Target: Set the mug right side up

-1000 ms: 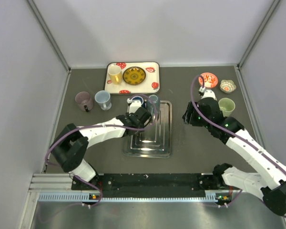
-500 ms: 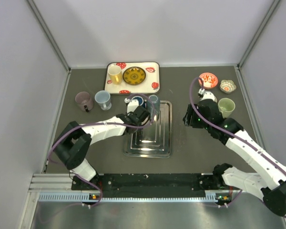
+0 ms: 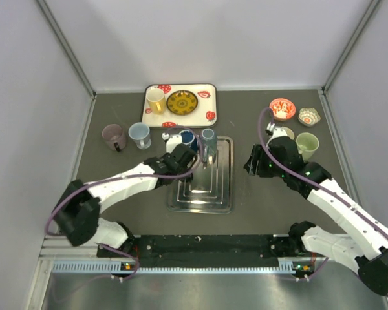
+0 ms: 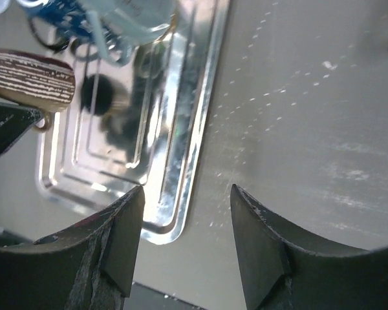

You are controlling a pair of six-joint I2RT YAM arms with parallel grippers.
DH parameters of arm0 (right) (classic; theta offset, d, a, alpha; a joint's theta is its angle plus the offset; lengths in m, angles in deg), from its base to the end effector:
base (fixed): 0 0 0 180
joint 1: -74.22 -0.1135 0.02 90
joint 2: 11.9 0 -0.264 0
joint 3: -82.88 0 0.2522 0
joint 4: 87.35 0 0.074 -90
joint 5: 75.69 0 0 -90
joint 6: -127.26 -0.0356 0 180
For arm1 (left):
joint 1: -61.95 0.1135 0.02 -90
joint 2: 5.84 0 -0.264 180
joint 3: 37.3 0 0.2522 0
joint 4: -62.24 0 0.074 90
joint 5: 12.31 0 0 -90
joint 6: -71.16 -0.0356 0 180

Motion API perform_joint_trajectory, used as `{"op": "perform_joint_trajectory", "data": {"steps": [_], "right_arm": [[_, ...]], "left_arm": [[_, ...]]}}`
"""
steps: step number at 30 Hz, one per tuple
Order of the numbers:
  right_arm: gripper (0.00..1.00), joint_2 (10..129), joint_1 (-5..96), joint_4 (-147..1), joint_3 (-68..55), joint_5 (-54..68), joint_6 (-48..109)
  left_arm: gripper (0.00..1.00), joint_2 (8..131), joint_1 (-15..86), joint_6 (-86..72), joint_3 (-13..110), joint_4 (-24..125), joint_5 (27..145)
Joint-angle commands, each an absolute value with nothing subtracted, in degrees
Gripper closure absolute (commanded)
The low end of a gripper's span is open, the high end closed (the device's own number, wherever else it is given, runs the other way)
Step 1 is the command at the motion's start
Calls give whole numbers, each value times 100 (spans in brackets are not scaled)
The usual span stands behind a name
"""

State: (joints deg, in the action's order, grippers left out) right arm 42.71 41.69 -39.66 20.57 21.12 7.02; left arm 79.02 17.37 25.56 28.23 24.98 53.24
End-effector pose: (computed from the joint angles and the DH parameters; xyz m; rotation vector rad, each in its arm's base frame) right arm 0.1716 0.1044 0.2922 0.0179 2.3020 0.4421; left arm 0.2190 -0.1951 0.2041 -0.1544 2.4337 -0.1357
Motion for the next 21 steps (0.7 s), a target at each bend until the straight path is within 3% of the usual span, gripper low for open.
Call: {"op": "perform_joint_trajectory", "data": {"steps": [1, 5, 9, 11, 15, 21], "right_arm": [[44, 3917, 4100, -4282, 2131, 949, 667], [44, 3680, 4100, -4895, 2385, -289, 414], [44, 3188, 4082, -6494, 3017, -1817, -394], [43, 2916, 4074, -7118, 3352, -2066, -920], [42, 2721, 4047, -8314, 3660, -2523, -1573], [42, 2958, 3635, -8660, 3617, -2314, -1803]], "left_arm": [[100, 6520, 1196, 2704, 2779, 2231, 5633], [100, 5318, 641, 2766, 2648, 2473, 5921], [100, 4331, 596, 2651, 2016, 4089, 6808], [100, 3875, 596, 2774, 1516, 5350, 6942], [100, 3574, 596, 3002, 996, 6489, 7118], [100, 3801, 587, 3494, 618, 7991, 7356]]}}
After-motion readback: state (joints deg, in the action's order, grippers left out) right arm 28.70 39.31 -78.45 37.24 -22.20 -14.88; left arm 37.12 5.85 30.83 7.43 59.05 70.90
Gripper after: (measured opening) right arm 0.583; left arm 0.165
